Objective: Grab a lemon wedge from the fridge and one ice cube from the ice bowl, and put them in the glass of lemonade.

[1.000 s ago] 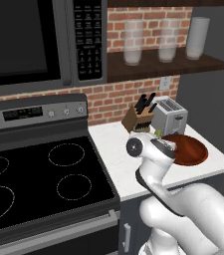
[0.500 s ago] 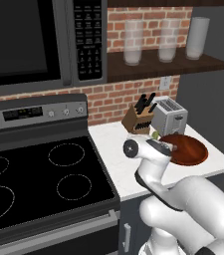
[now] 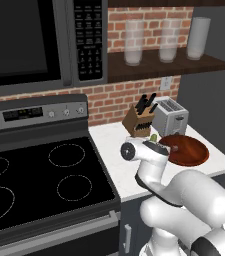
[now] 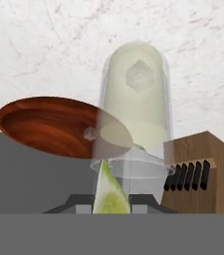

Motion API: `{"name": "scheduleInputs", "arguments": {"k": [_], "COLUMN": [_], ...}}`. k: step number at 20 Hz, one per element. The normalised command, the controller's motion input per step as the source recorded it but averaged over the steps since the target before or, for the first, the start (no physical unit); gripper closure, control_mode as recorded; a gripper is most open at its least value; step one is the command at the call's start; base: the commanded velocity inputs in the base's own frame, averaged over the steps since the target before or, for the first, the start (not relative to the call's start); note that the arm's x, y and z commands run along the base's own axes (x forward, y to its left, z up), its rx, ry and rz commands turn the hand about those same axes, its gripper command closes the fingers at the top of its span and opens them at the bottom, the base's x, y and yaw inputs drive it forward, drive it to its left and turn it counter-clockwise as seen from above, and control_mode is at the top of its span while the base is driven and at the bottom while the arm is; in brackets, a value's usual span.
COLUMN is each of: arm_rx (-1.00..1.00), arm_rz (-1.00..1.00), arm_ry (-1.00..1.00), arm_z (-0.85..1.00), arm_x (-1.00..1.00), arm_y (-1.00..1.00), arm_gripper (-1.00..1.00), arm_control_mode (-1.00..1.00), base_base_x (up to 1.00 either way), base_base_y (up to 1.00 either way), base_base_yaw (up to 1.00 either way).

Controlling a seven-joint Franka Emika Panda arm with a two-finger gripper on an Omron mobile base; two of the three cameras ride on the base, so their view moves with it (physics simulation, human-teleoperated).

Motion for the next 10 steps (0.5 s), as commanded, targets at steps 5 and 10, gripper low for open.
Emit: {"name": "scheduleInputs", "arguments": {"k": [5, 10], "arm_rx": [-0.01, 0.0], "arm_rz": [0.0, 0.0], "arm_ry": [-0.03, -0.01], "arm_z": [-0.16, -0.05], "arm_x": [0.1, 0.11], "arm_y": [0.0, 0.0], "arm_gripper": [1.0, 1.0], "arm_control_mode": [-1.0, -1.0], "base_base_x": [0.0, 0.0], "base_base_y": [0.0, 0.0], "base_base_yaw": [0.0, 0.0]}}
